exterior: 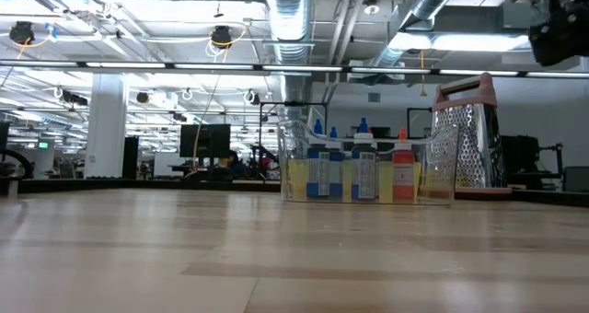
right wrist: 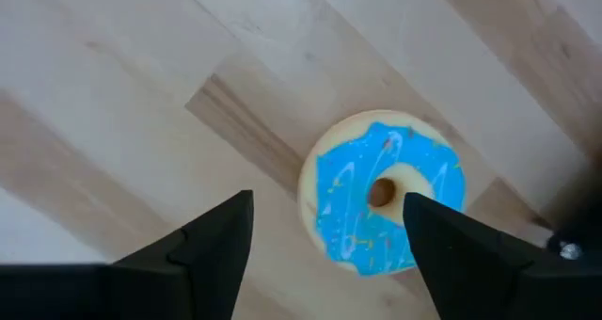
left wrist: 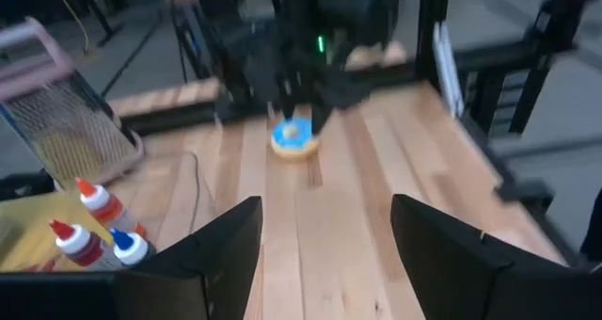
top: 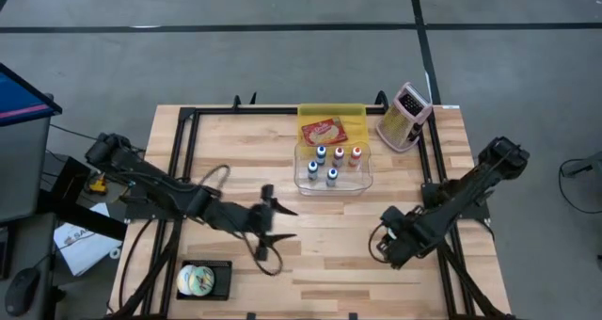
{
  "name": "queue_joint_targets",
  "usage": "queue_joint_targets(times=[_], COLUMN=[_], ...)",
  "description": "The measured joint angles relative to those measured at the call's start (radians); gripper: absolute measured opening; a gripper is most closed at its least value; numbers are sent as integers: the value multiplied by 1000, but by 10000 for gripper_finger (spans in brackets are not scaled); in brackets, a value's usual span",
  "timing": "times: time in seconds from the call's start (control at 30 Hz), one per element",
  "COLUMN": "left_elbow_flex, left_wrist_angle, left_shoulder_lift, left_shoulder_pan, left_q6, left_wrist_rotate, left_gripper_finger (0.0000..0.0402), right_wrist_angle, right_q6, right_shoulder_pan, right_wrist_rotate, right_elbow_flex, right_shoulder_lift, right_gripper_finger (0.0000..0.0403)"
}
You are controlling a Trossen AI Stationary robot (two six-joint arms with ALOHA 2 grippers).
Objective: Pick & Place Food Item
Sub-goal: Put the blue donut into the black bin
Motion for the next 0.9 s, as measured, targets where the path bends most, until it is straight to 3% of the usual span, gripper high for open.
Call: queue_joint_targets(times=[0.13, 0.37, 0.9], left_elbow_flex=[-121, -267, -285], left_wrist_angle=[134, 262, 277], left_shoulder_lift=[-123, -256, -274], left_shoulder_pan=[-8, -31, -36], left_q6=[-7, -6, -3], left_wrist_rotate=[19, 42, 40], left_gripper_finger=[233, 233, 233], right_wrist_angle=[13, 214, 172], right_q6=[-20, 11, 22], right_shoulder_pan=[-21, -28, -43], right_wrist_rotate=[-7, -65, -66], right_elbow_flex=[-8, -132, -149], right_shoulder_lift=[31, 26, 27], right_gripper_finger=[266, 266, 265])
